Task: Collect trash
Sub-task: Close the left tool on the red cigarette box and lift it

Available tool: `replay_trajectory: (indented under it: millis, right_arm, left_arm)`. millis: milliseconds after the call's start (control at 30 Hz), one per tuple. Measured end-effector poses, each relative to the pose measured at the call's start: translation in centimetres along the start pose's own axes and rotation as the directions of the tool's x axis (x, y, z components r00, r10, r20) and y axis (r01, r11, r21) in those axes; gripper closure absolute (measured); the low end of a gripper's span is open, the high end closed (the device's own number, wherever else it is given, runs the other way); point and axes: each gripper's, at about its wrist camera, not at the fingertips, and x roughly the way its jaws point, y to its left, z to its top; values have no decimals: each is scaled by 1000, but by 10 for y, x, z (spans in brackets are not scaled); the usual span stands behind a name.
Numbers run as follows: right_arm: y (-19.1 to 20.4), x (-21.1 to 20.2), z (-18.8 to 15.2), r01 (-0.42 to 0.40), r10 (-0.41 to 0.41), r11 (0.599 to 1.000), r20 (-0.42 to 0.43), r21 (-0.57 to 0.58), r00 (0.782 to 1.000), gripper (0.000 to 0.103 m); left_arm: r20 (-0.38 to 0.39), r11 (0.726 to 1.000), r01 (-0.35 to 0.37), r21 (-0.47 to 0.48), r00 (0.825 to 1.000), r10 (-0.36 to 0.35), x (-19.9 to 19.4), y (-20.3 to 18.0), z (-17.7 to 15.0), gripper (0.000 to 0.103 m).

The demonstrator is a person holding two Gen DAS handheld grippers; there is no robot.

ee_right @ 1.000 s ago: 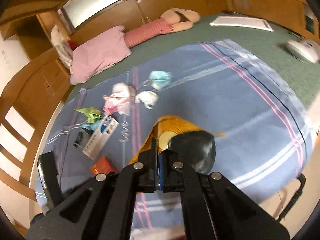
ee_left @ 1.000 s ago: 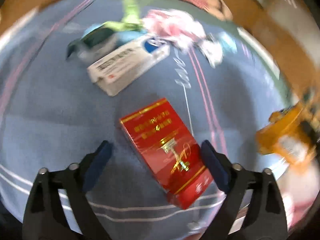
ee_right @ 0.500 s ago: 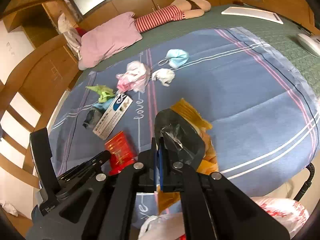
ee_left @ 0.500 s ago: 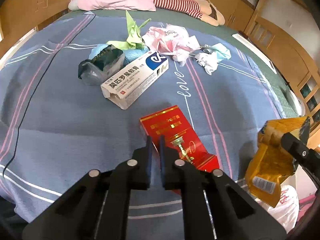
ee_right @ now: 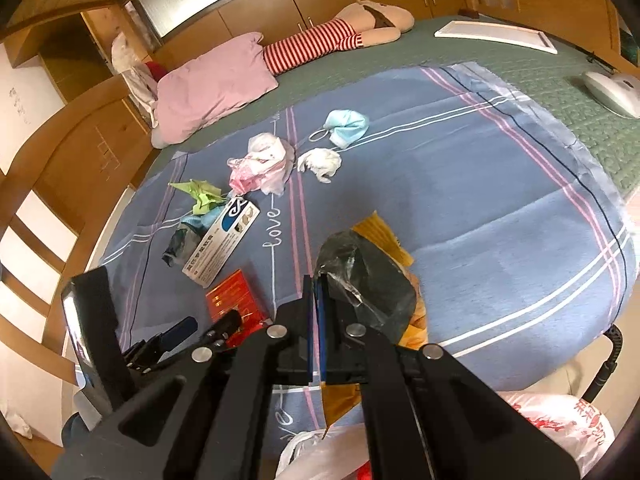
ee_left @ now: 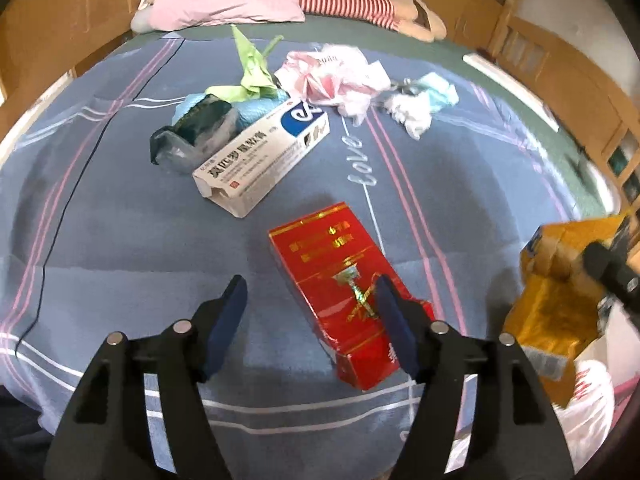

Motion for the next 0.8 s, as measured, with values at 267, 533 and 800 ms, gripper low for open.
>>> replay_trajectory:
  millis: [267, 533, 800]
  right_arm:
    - [-6, 0, 0, 7, -7, 1000, 3, 10, 1000, 100]
    - [-2, -5, 1, -4, 4, 1000, 13, 0, 1000, 100]
    - [6, -48, 11, -62, 64, 997, 44, -46, 997, 100]
  left_arm:
    - [-29, 999, 11, -44, 1000, -13, 4, 9, -1, 42]
    - [6, 997, 41, -71, 999, -41, -5, 16, 1, 97]
    - [26, 930, 219, -296, 975, -221, -9, 59, -1, 102]
